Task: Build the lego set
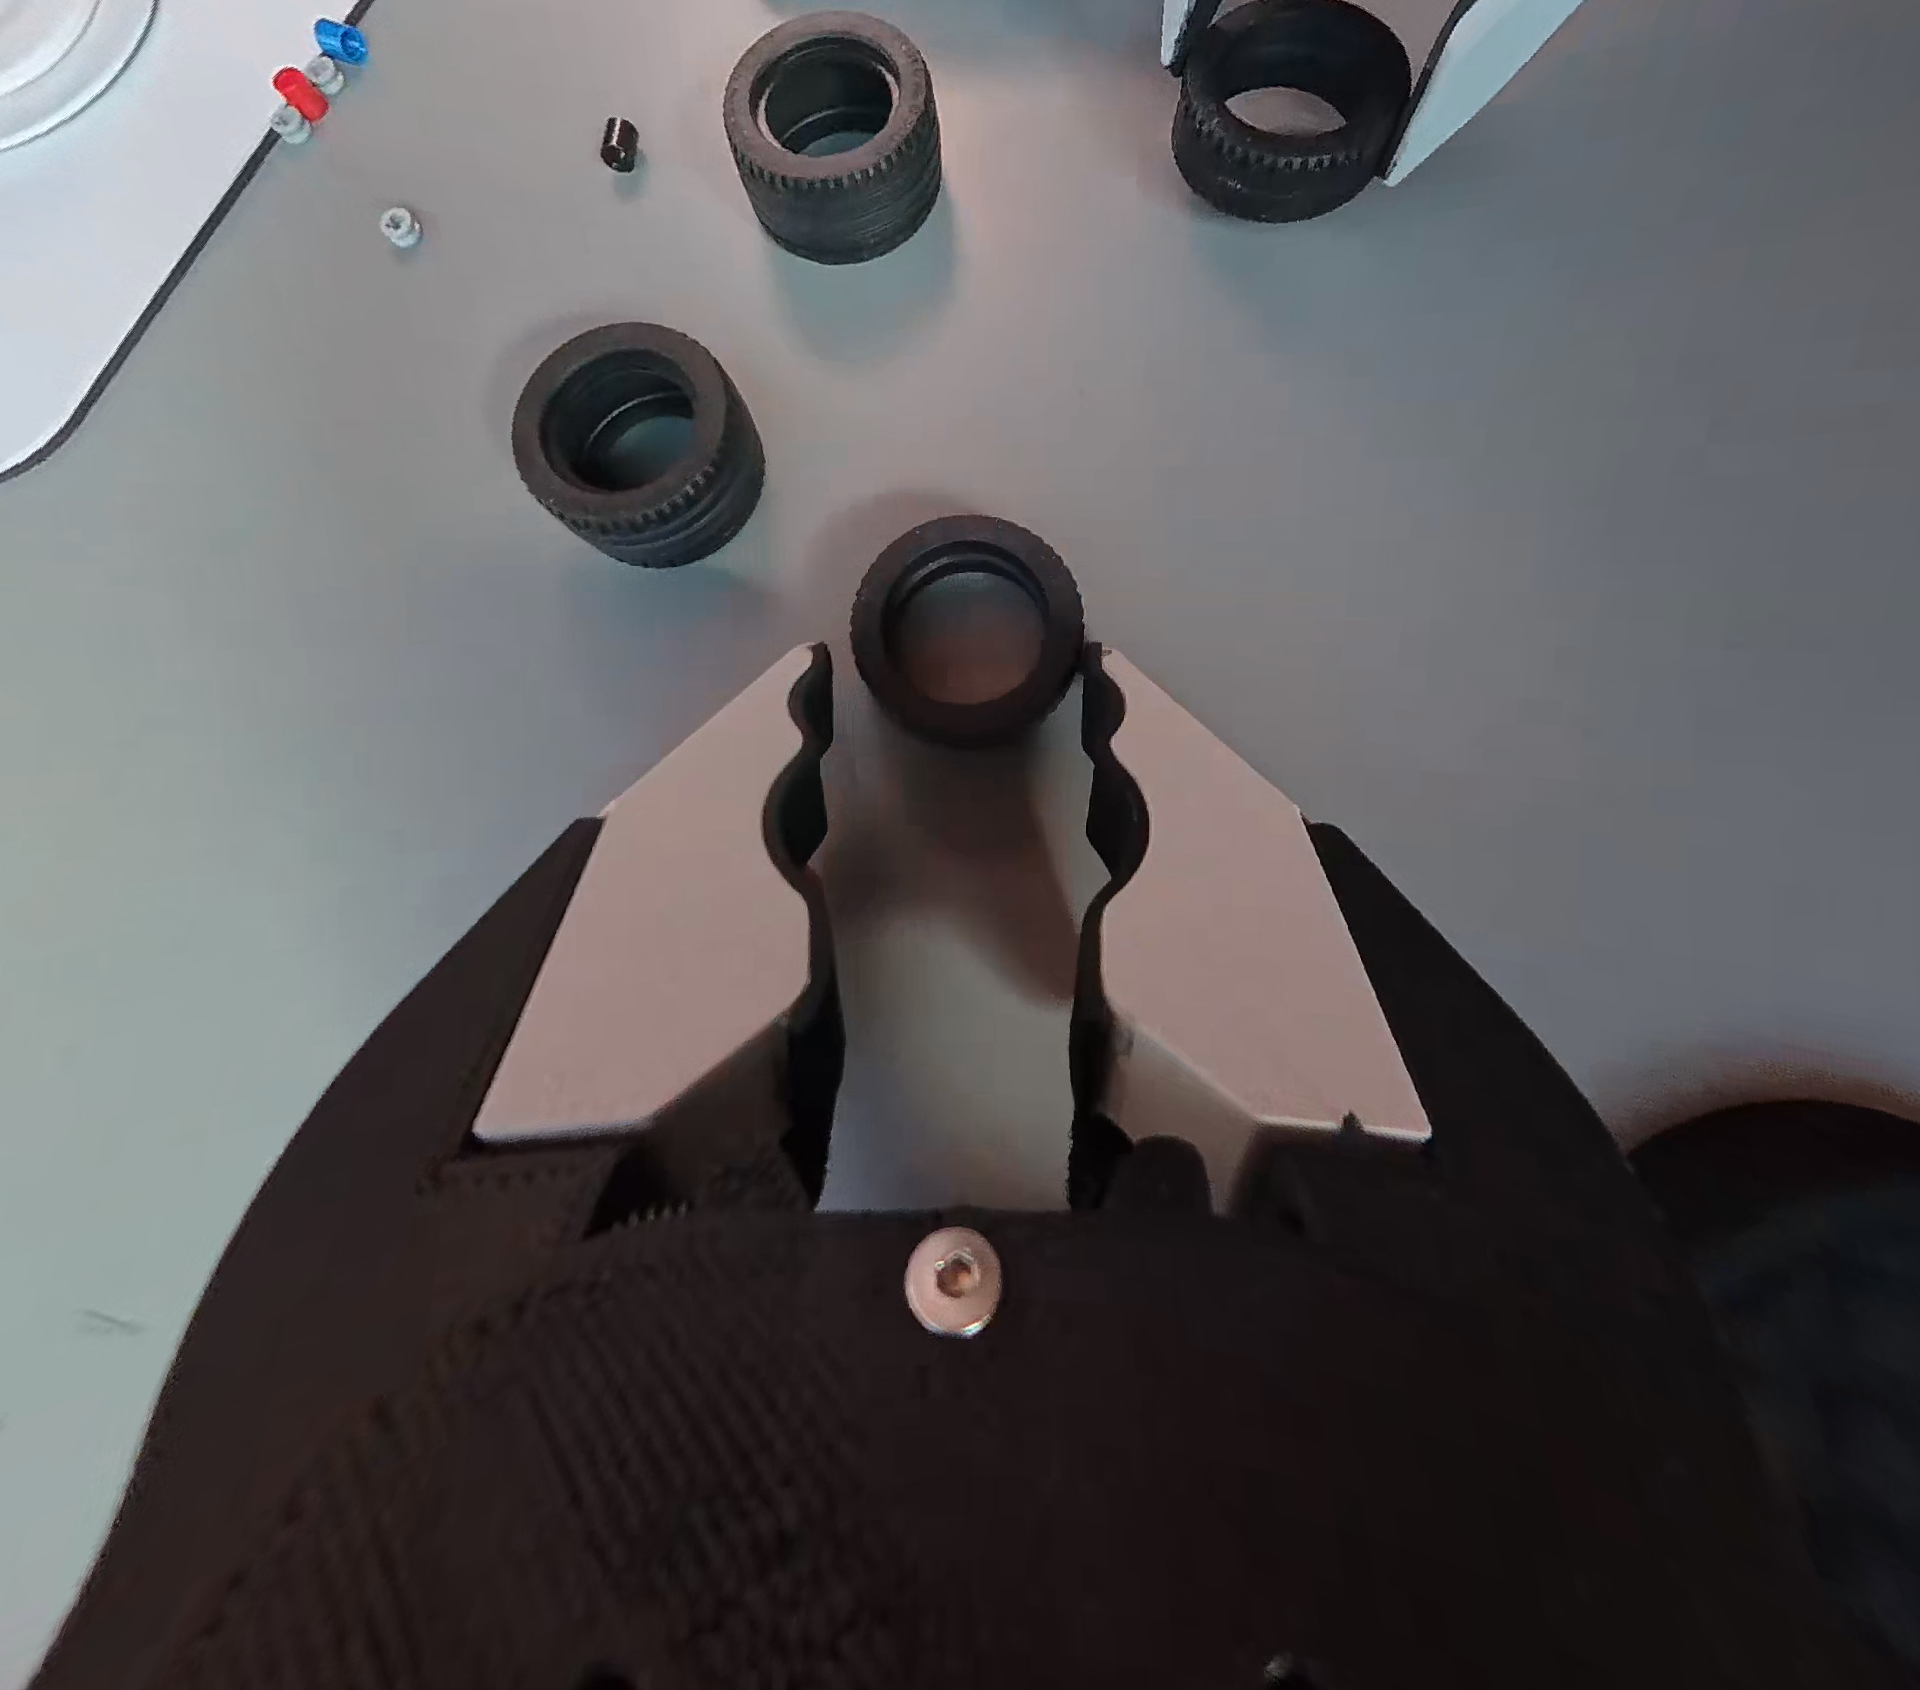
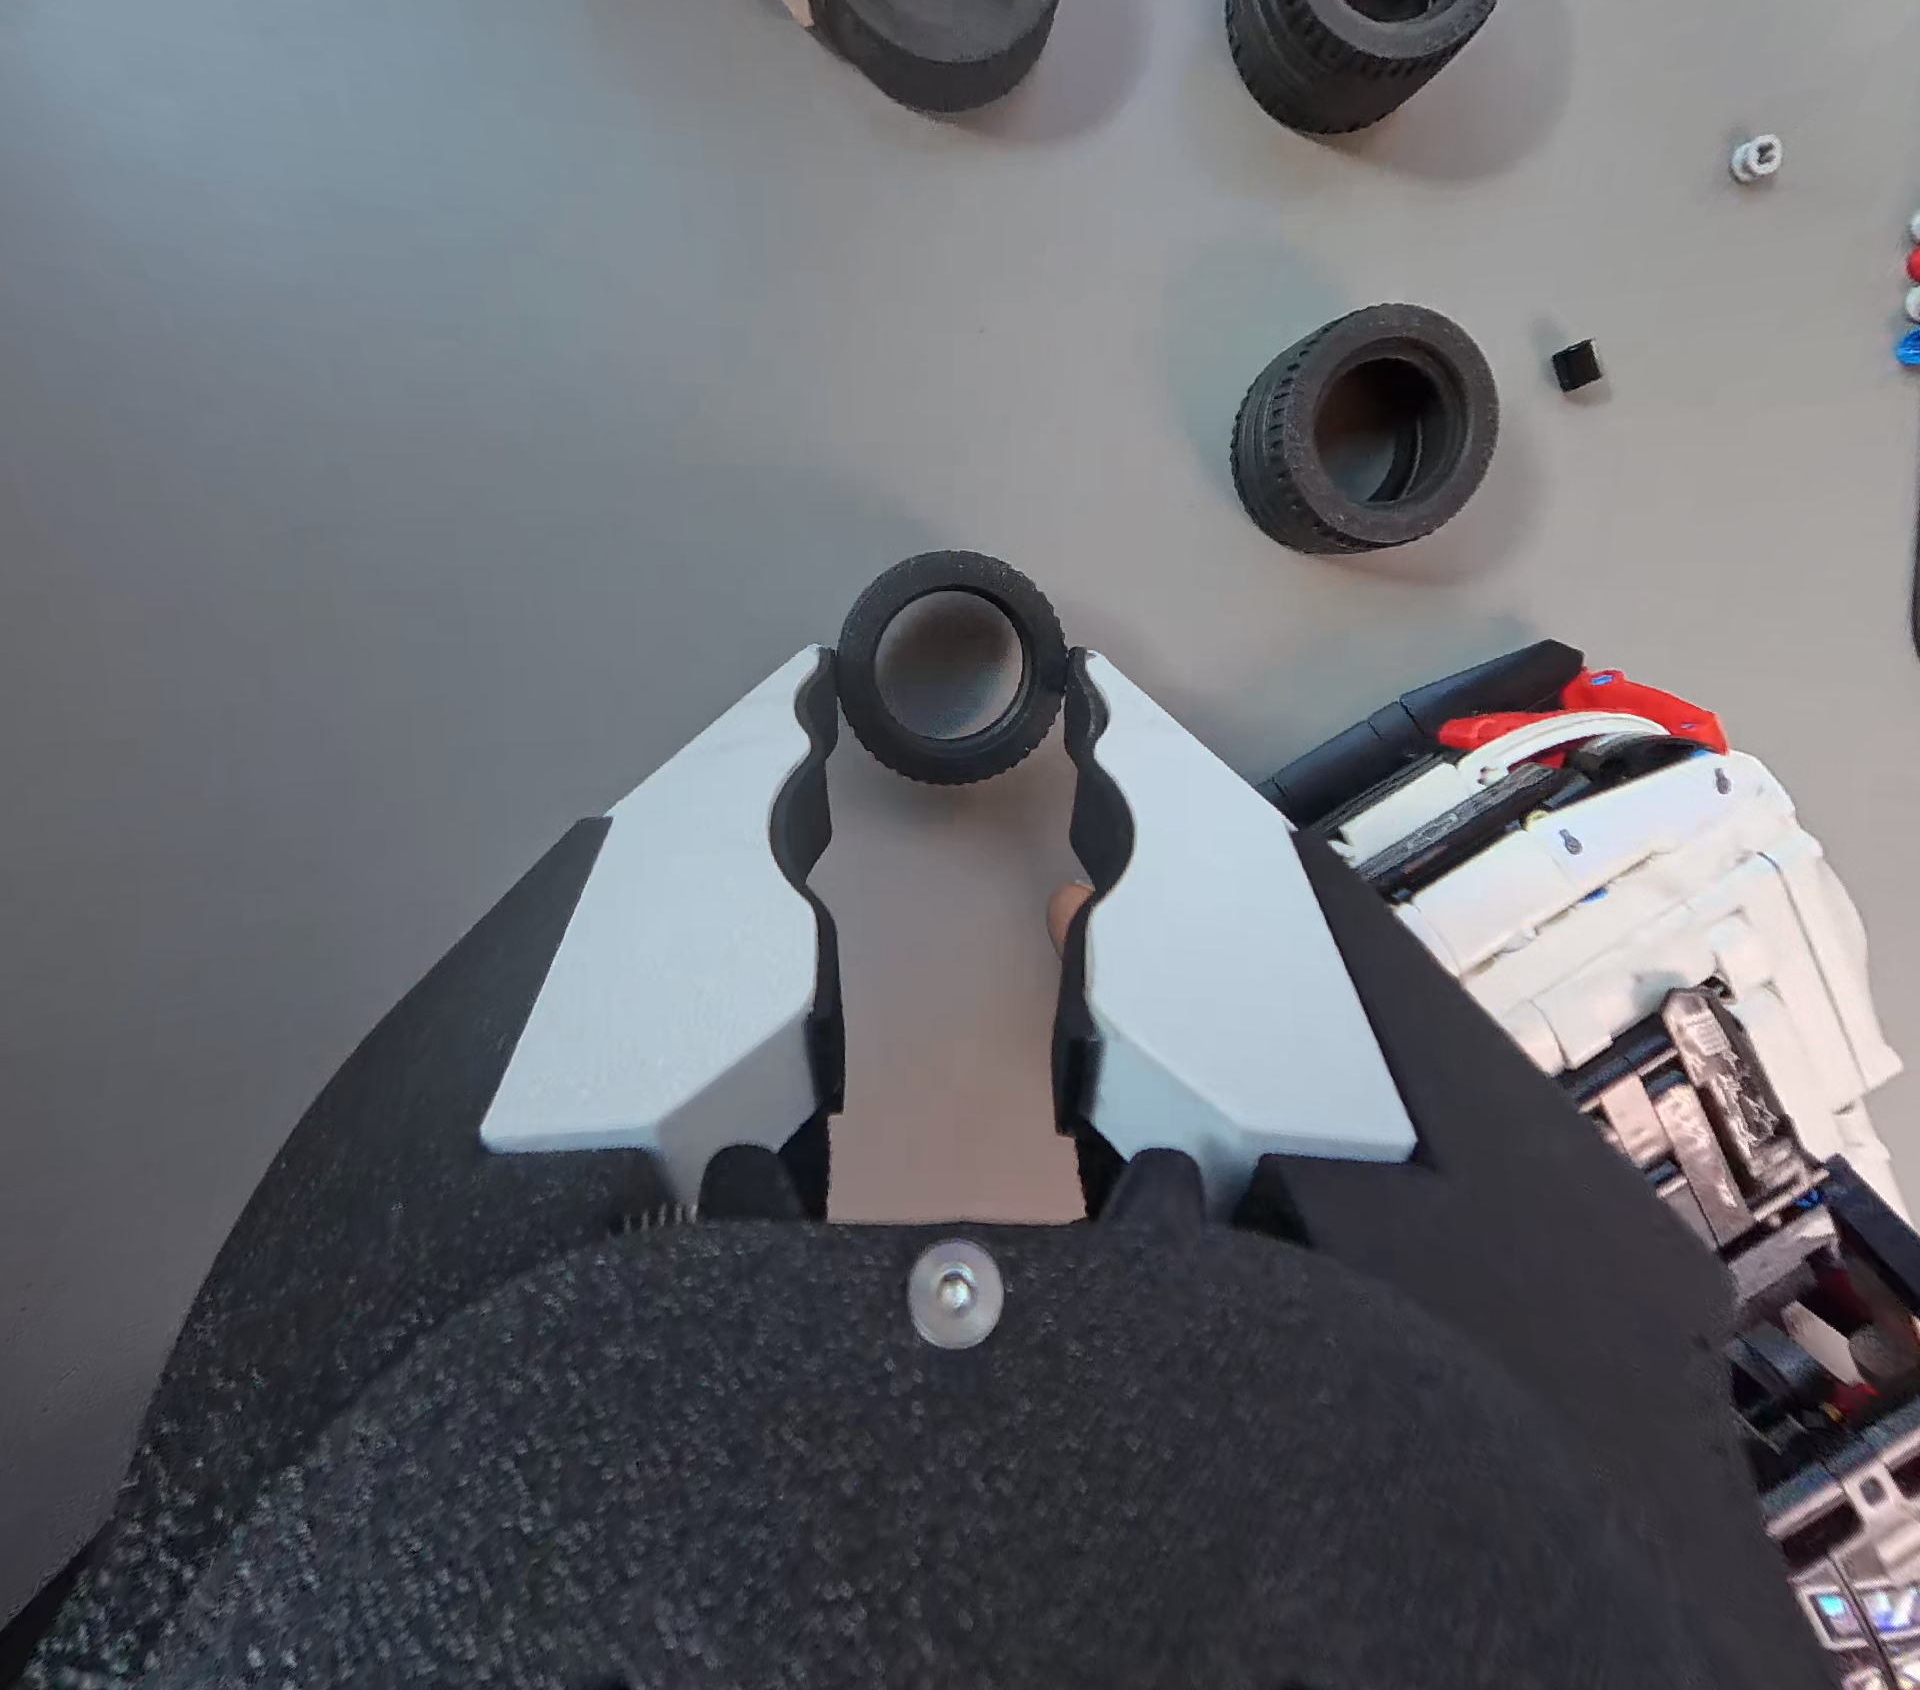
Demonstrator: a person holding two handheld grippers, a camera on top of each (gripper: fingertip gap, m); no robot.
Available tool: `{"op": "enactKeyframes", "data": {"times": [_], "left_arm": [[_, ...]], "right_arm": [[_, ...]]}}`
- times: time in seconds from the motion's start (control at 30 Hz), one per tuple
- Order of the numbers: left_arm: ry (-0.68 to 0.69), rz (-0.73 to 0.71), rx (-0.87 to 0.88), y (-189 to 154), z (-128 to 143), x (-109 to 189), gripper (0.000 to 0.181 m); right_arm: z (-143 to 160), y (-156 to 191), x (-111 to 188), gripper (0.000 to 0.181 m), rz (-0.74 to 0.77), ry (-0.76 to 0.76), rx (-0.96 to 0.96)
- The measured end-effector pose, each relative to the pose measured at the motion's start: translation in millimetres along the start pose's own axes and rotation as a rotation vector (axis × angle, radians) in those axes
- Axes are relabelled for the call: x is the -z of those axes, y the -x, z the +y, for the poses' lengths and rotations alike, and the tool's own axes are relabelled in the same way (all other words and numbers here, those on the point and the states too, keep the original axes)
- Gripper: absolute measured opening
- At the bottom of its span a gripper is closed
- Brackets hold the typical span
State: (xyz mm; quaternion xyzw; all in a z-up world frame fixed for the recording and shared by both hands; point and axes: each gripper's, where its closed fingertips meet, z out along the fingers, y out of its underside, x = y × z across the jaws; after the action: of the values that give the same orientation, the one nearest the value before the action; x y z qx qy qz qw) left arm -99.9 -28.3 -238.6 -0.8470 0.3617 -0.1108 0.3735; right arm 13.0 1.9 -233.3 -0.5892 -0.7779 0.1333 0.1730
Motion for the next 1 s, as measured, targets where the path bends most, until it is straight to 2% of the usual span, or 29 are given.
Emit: {"op": "enactKeyframes", "data": {"times": [0.1, 0.23, 0.37, 0.5, 0.57, 0.6, 0.7, 0.77, 0.87, 1.0], "left_arm": [[-0.083, -0.041, 0.036, 9.3, -12.1, 10.7, 0.057], [-0.349, -0.150, 0.114, 31.5, -50.3, 47.5, 0.059], [-0.640, -0.292, 0.186, 50.3, -78.4, 110.6, 0.053], [-0.832, -0.483, 0.204, 57.1, -78.0, 192.9, 0.045], [-0.868, -0.595, 0.202, 60.5, -62.2, 237.0, 0.041], [-0.862, -0.652, 0.210, 64.7, -48.8, 257.6, 0.039], [-0.776, -0.833, 0.276, 88.4, 9.3, 319.0, 0.033], [-0.682, -0.879, 0.343, 103.0, 52.1, 351.4, 0.028], [-0.488, -0.850, 0.416, 117.5, 110.4, 374.2, 0.026], [-0.075, -0.734, 0.460, 126.6, 183.2, 365.9, 0.031]], "right_arm": [[0.9, -0.8, -7.5, 0.042, 0.020, -0.004, -0.002], [-4.2, -4.1, -1.2, 0.055, 0.048, -0.104, -0.025], [-27.8, -7.1, 30.7, 0.070, 0.091, -0.397, -0.054], [-30.0, -13.3, 66.6, 0.077, 0.153, -0.648, -0.152], [-21.1, -18.6, 79.2, 0.070, 0.189, -0.725, -0.210], [-15.0, -22.0, 84.2, 0.058, 0.210, -0.755, -0.237], [0.2, -31.7, 97.1, 0.001, 0.248, -0.855, -0.328], [6.5, -40.9, 104.2, 0.000, 0.266, -0.926, -0.397], [10.9, -52.4, 109.0, 0.000, 0.261, -0.997, -0.475], [11.2, -59.4, 105.4, 0.001, 0.267, -1.003, -0.488]]}}
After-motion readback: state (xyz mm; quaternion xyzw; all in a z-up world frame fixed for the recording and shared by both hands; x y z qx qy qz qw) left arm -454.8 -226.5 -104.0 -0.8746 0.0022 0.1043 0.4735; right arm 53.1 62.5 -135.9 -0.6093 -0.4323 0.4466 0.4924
